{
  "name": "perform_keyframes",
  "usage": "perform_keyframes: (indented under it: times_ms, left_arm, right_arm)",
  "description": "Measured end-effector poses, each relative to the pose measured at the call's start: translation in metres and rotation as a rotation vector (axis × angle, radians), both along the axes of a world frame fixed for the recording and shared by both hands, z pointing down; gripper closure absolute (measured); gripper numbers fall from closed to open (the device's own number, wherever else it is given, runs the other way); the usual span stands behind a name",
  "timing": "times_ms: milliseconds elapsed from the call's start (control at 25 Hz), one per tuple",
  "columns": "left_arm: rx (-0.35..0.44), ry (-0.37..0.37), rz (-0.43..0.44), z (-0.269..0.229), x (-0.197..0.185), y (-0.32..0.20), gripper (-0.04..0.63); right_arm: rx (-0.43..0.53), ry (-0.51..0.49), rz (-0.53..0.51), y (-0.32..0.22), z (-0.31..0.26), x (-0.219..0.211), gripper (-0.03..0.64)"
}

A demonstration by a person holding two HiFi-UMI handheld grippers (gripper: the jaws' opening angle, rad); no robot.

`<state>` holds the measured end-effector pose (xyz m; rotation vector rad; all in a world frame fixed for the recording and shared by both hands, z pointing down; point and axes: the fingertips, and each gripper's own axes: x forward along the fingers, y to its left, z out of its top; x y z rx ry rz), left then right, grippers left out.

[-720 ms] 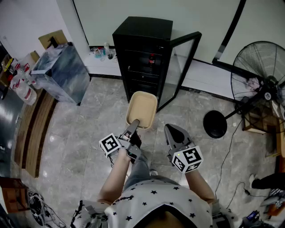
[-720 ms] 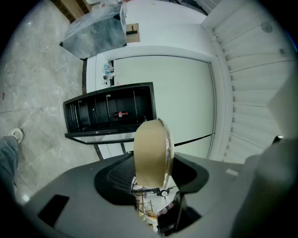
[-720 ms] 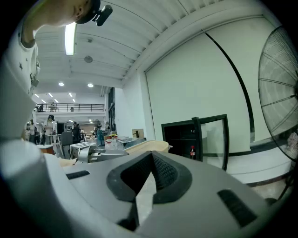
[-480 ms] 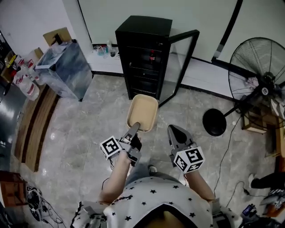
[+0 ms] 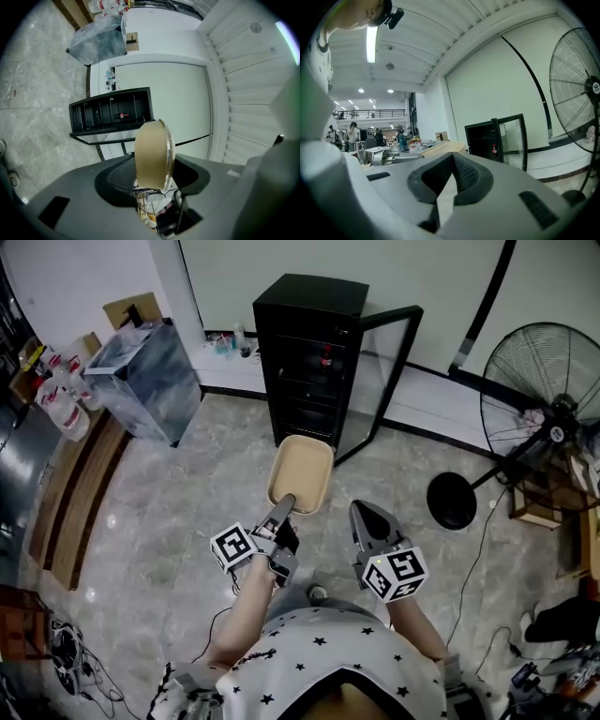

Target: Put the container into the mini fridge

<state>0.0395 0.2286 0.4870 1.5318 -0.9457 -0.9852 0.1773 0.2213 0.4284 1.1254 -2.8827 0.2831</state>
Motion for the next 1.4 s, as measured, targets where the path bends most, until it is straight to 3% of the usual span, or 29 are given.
perform_keyframes:
  times_ms: [760, 1400]
  left_arm:
    - [0.004, 0.015, -0.023, -0.003, 0.007, -0.019, 0.367]
    - [0.004, 0.002, 0.013, 0.003, -0.032, -0.129, 0.367]
  right_arm:
    - [-0.015, -0.007, -0.056, -0.017, 0.003, -0.004, 0.624]
    - [-0.019, 0.017, -0.029, -0.124, 0.008, -0.042, 0.624]
